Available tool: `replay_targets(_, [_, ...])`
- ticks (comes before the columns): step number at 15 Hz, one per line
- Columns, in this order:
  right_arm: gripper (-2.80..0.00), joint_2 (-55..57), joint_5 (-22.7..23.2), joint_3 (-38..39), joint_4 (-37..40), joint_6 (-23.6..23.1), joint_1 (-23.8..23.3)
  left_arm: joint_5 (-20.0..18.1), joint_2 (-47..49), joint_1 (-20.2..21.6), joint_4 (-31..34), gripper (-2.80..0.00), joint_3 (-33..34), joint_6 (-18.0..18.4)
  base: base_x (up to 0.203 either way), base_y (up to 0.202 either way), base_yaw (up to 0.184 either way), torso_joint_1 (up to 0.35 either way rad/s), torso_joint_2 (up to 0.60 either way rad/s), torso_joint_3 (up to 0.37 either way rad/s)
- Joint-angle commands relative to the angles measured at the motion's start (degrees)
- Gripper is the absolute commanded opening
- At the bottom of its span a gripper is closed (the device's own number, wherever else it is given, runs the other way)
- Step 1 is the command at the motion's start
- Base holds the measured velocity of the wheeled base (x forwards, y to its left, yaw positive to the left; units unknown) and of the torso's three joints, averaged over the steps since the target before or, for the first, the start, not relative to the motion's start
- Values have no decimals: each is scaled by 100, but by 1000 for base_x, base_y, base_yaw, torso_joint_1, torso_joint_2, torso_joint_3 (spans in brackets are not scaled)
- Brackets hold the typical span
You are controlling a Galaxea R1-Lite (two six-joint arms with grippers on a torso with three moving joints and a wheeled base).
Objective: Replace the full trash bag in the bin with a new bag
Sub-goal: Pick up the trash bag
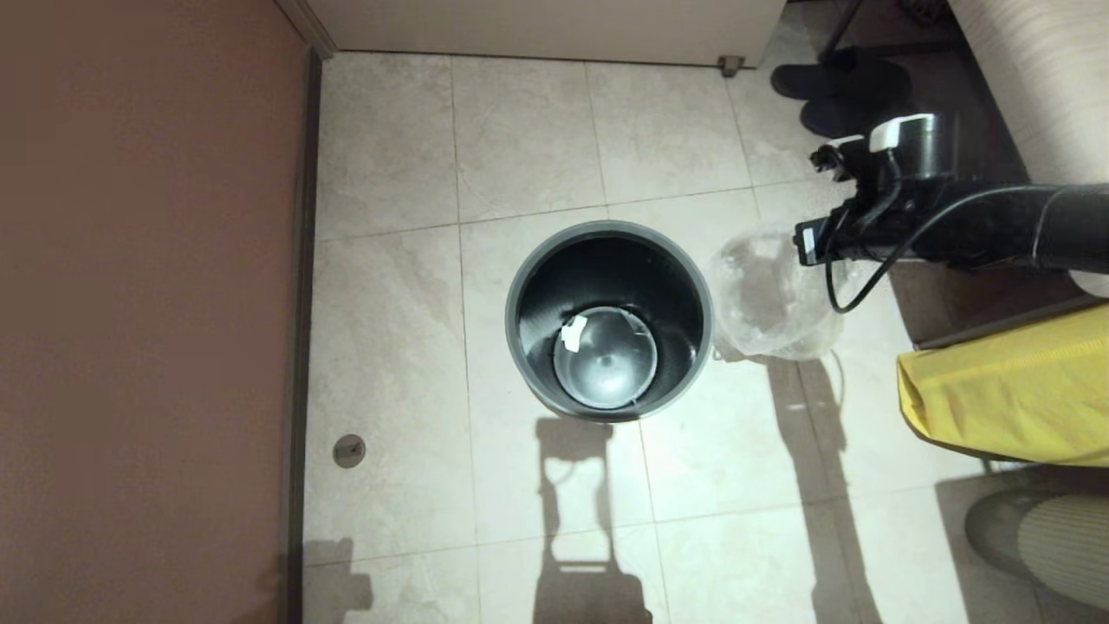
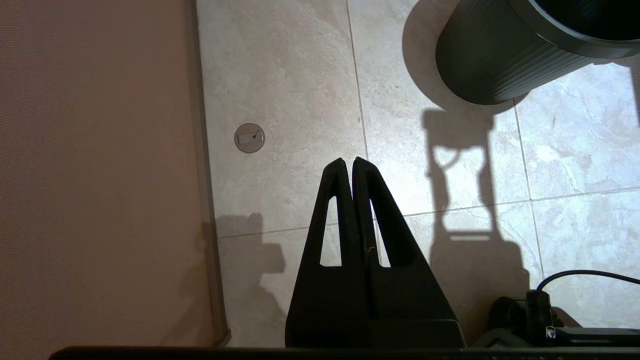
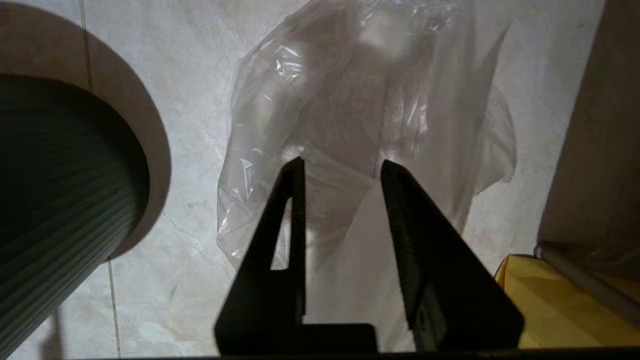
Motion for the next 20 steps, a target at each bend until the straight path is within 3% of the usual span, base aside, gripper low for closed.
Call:
replay_targets(1, [0, 269, -33, -118, 44, -59, 53, 1, 5, 0, -1, -280, 0, 1, 0, 0, 0, 0, 0, 0])
replay_targets(3, [0, 228, -73, 50, 45, -109, 60, 1, 5, 0, -1, -280, 0, 1, 0, 0, 0, 0, 0, 0])
replay_targets(8, [0, 192, -714, 146, 10, -342, 54, 1, 5, 0, -1, -280, 0, 1, 0, 0, 0, 0, 0, 0])
replay_targets(12, [0, -200, -754, 285, 39, -305, 12, 1, 5, 0, -1, -280, 0, 1, 0, 0, 0, 0, 0, 0])
replay_targets(17, [0, -644, -820, 672, 396, 508, -64, 1, 5, 0, -1, -280, 0, 1, 0, 0, 0, 0, 0, 0])
replay_targets(20, [0, -668, -905, 676, 1068, 1383, -104, 1, 5, 0, -1, -280, 0, 1, 0, 0, 0, 0, 0, 0])
